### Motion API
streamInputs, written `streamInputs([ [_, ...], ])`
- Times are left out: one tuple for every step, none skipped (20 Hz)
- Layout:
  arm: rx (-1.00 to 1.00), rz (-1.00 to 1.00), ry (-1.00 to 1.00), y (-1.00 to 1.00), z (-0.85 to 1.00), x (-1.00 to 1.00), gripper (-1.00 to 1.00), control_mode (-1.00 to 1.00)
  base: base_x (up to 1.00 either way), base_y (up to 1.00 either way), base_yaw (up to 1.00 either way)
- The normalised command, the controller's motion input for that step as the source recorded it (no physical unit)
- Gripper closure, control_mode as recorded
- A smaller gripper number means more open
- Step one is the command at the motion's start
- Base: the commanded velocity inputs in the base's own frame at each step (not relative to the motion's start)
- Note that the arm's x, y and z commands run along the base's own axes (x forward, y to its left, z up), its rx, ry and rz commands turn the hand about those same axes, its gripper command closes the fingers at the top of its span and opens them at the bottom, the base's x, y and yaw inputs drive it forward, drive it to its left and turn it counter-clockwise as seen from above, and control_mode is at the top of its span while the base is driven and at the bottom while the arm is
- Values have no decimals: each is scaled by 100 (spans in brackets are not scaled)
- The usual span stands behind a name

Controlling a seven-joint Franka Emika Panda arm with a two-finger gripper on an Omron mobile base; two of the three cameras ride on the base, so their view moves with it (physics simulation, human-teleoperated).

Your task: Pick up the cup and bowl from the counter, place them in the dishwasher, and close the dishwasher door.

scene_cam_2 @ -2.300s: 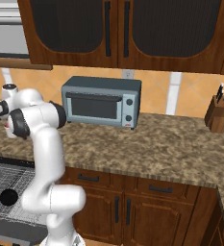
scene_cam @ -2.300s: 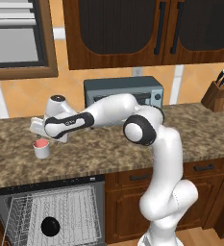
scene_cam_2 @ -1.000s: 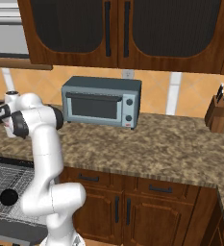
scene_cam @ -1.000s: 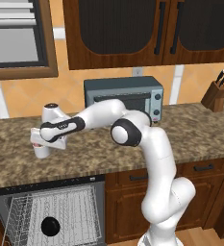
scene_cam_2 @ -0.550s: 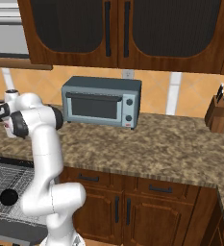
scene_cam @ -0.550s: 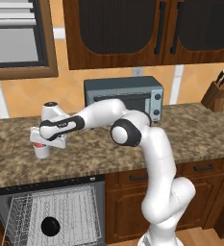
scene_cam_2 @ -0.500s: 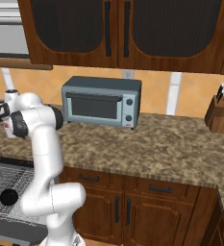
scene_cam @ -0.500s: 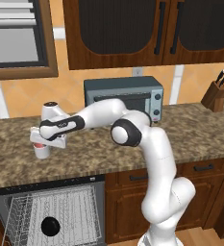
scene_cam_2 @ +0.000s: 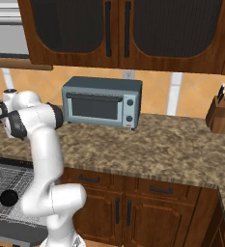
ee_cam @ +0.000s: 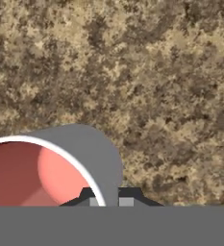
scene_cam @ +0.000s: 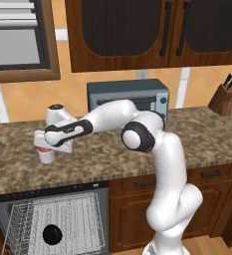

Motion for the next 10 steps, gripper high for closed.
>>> streamInputs([
  [20,-12,-31,-79,12,-61,100,-100,0,0,0],
  [22,-12,-31,-80,19,-74,100,-100,0,0,0],
  [20,-11,-28,-79,31,-86,100,-100,0,0,0],
  [19,-10,-27,-79,37,-97,100,-100,0,0,0],
  [19,-9,-26,-74,43,-100,100,-100,0,0,0],
  [18,-9,-25,-74,43,-100,100,-100,0,0,0],
  [18,-10,-24,-74,46,-100,100,-100,0,0,0],
  [17,-10,-23,-72,50,-100,100,-100,0,0,0],
  [15,-10,-21,-69,57,-100,100,-100,0,0,0],
  [13,-10,-20,-64,59,-100,100,-100,0,0,0],
])
